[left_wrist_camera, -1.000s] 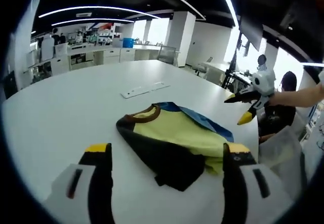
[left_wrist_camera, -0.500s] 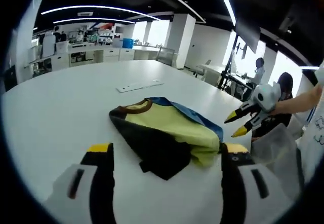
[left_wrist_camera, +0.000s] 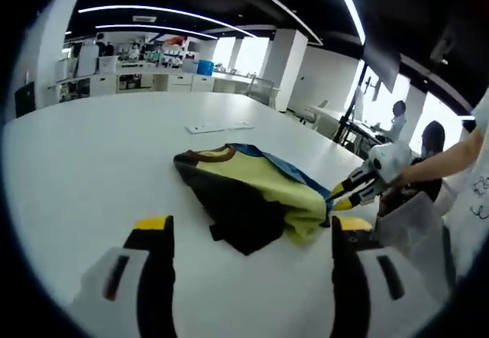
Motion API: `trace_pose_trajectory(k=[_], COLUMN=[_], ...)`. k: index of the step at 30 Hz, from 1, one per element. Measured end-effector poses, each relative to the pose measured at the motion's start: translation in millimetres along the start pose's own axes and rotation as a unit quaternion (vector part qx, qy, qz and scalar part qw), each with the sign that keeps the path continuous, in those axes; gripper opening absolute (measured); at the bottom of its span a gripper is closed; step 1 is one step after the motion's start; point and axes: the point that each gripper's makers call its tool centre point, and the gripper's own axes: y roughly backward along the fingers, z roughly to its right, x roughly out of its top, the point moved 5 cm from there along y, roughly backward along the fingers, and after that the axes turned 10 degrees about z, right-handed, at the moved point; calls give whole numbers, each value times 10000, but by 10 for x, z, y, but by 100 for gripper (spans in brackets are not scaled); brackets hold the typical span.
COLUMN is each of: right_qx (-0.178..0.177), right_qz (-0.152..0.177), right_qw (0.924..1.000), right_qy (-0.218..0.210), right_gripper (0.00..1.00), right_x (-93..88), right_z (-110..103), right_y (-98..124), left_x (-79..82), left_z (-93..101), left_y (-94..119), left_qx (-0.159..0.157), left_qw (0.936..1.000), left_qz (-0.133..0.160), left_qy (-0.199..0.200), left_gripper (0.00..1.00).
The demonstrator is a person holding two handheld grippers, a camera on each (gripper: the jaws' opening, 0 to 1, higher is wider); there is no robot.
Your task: Fold the garment on the visible template until the final outline fits inside the template.
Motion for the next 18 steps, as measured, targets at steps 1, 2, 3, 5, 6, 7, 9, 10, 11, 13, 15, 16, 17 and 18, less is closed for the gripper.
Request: trace_pose_trajectory(k=[1, 2, 3, 5, 6, 7, 9, 10, 11, 13, 15, 16, 17, 18], right_qx=[6, 32, 44, 45, 36, 30, 22, 10, -11, -69, -141, -165, -191, -254], right_qz=[-7, 10, 38, 63, 69, 74, 106, 121, 141, 216, 291, 304, 307, 311], right_qw=[10000, 10000, 10000, 9999, 9999, 9999, 9999, 9999, 9999, 9997, 9993, 9992, 9991, 9989], right_qy=[1, -34, -70, -93, -72, -65, -59, -67, -72, -114, -183, -211, -216, -234], right_gripper=[1, 0, 0, 0, 0, 0, 0, 0, 0, 0, 0, 0, 0, 0], right_x=[4, 23, 42, 82, 97, 110, 172, 193, 228, 294, 360, 372, 386, 404], right_z=[2, 13, 22, 54, 86, 110, 157, 189, 235, 348, 456, 517, 573, 633], right_y=[3, 12, 21, 54, 67, 81, 144, 163, 195, 233, 265, 258, 253, 253], left_x=[-5, -10, -15, -22, -28, -32, -44, -50, -57, -56, -50, -48, -44, -40], left_z=[-4, -11, -3, 10, 21, 23, 25, 26, 22, 14, 15, 16, 23, 31], left_y=[8, 18, 22, 31, 36, 38, 38, 37, 33, 26, 21, 19, 14, 10], left_qx=[9, 16, 17, 25, 33, 37, 42, 37, 29, 13, -4, -9, -15, -22], left_qw=[10000, 10000, 10000, 10000, 10000, 10000, 10000, 10000, 10000, 9999, 9999, 9999, 9999, 9999], left_qz=[0, 0, -2, 6, 18, 18, 19, 12, 3, 13, 18, 19, 22, 23], left_qy=[9, 18, 22, 36, 50, 65, 78, 77, 80, 106, 103, 103, 104, 106], left_gripper=[82, 81, 82, 81, 81, 81, 81, 81, 81, 80, 80, 80, 80, 80])
